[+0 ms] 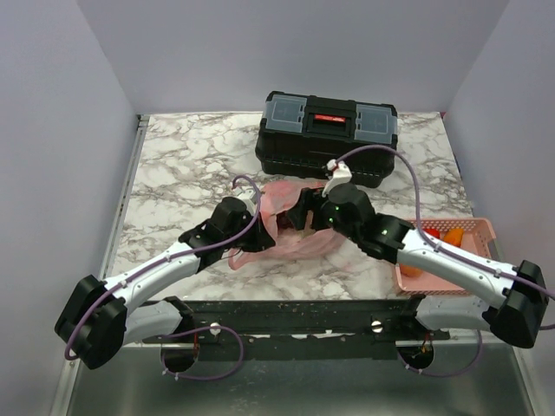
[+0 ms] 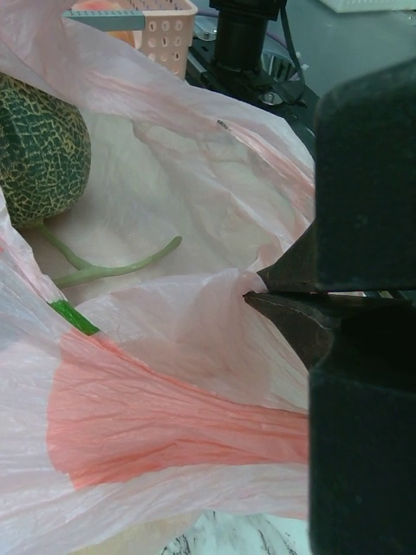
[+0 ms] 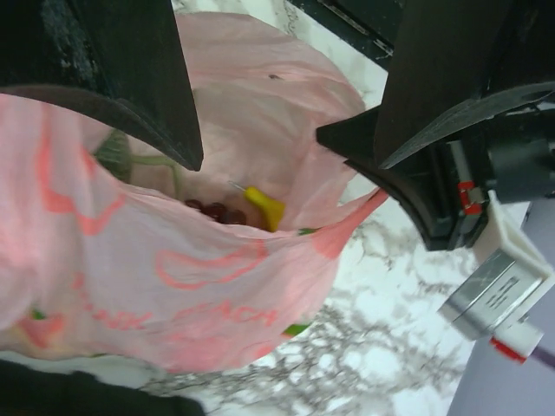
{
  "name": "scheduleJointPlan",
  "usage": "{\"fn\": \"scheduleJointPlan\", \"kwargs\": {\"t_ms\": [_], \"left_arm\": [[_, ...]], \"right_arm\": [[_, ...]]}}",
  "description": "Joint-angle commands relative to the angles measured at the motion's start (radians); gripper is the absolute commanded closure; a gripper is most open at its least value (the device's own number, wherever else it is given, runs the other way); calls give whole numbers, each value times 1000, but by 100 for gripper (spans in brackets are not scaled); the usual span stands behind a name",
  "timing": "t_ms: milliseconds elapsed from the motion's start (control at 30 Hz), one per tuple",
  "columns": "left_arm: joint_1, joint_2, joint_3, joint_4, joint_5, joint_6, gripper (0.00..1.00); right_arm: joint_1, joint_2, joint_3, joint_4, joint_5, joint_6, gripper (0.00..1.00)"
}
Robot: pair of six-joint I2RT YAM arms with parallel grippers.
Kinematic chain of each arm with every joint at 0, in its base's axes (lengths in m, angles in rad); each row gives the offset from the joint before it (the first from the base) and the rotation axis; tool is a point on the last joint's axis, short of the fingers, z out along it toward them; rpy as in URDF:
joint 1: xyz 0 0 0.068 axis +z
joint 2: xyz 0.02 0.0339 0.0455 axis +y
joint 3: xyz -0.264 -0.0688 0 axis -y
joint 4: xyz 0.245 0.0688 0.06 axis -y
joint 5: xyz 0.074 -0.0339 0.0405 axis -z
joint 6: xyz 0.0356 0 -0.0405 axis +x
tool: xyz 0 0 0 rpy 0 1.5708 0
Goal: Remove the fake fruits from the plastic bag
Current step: Take out the fake fruit from the plastic bag.
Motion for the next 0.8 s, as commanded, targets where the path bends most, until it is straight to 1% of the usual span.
{"fn": "scheduleJointPlan", "kwargs": {"t_ms": [0,133,233,333,400,500,600,667,767], "left_arm": [[-5,2,-38,26,-26,-5,100],[-8,14,-58,54,-21,-17,100],[-8,24,-54,57,-22,-17,100],[-8,31,-58,73,-17,-27,100],[-7,40,-79,105,19,-63,100],[-6,48,-84,101,45,-72,100],[-6,17,-98,72,24,-66,100],[-6,-17,-115,63,9,-63,100],[-6,-61,-115,38,-5,-51,100]], "right_arm": [[43,71,0,138,-83,-82,20],[51,103,-117,266,-198,-25,48],[76,103,-215,316,-196,6,56],[101,92,-339,374,-165,21,57],[111,108,-392,378,-145,39,60],[138,134,-445,385,-127,73,65],[157,124,-460,393,-114,91,66],[158,98,-445,391,-103,87,64],[157,60,-409,363,-26,72,61]]}}
